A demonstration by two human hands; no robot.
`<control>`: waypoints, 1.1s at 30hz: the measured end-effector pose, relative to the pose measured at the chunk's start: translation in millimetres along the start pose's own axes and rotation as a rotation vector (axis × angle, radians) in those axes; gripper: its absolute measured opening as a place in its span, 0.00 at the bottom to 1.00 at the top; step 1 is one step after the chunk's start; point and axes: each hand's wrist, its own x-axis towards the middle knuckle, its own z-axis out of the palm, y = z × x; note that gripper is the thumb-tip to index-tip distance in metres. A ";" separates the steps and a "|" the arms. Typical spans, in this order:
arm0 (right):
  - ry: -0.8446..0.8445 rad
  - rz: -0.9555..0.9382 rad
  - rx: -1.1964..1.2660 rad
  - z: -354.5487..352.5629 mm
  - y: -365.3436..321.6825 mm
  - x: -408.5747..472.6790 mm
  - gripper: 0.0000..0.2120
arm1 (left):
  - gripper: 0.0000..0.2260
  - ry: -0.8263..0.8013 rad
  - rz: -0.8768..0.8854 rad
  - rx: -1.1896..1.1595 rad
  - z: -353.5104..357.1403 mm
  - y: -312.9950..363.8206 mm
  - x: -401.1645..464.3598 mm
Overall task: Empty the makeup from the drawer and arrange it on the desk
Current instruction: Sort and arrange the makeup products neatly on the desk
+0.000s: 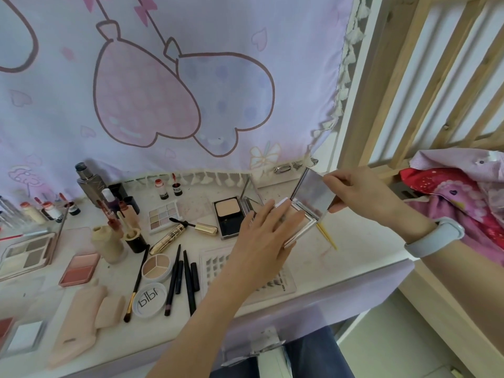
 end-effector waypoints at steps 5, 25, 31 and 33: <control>0.098 0.111 0.192 -1.6 21.5 7.9 0.17 | 0.26 -0.073 -0.021 0.051 5.1 10.0 7.9; 0.211 0.223 0.332 28.8 73.4 77.5 0.13 | 0.26 -0.623 -0.050 -0.059 41.5 37.0 63.0; 0.250 0.332 0.485 25.7 79.7 80.5 0.14 | 0.25 -0.696 -0.005 -0.072 29.9 42.4 51.7; 0.231 0.308 0.418 28.5 77.2 80.3 0.12 | 0.25 -0.714 0.001 -0.075 26.3 43.3 50.1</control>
